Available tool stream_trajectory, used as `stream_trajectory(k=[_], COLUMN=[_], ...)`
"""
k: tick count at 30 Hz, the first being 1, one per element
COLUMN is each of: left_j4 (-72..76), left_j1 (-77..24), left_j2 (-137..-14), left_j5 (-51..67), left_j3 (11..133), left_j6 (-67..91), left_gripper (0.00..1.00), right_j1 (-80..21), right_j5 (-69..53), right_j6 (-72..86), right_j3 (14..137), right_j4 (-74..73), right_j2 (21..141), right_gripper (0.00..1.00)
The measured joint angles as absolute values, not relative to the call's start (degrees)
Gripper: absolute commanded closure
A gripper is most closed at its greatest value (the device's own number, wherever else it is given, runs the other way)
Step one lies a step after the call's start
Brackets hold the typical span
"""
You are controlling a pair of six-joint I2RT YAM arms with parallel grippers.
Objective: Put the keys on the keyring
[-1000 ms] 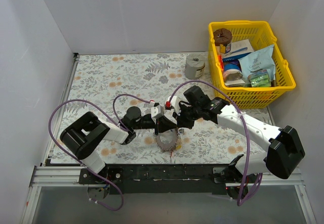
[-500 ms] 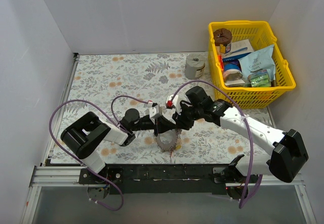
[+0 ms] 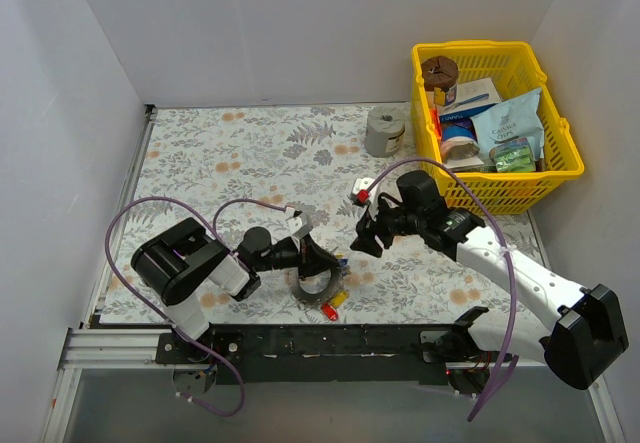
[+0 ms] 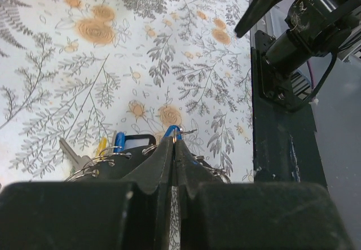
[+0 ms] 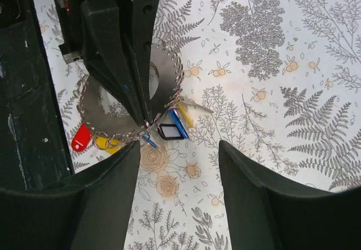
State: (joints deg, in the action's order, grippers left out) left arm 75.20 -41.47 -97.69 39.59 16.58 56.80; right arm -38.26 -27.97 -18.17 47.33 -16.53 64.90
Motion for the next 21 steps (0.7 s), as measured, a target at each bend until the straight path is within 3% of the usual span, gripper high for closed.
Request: stream_trajectory(k=[17,21], left_j4=[75.05,75.13], left_j1=[-40.58,-40.49], left_j2=[-90.83,-86.94], left_j5=[39.90,40.34], left_j3=[15.35,15.35], left_j6=[58.81,57.65], left_gripper=[1.00,1.00], right_j1=[-37.82,-37.76], right_j5=[-40.38,-42.78], right_j6=[-16.64,-16.69], right_j3=[42.74,42.72], right_j4=[-10.17,-8.97], right_j2=[64.60,64.71], right_gripper=[0.41,0.46])
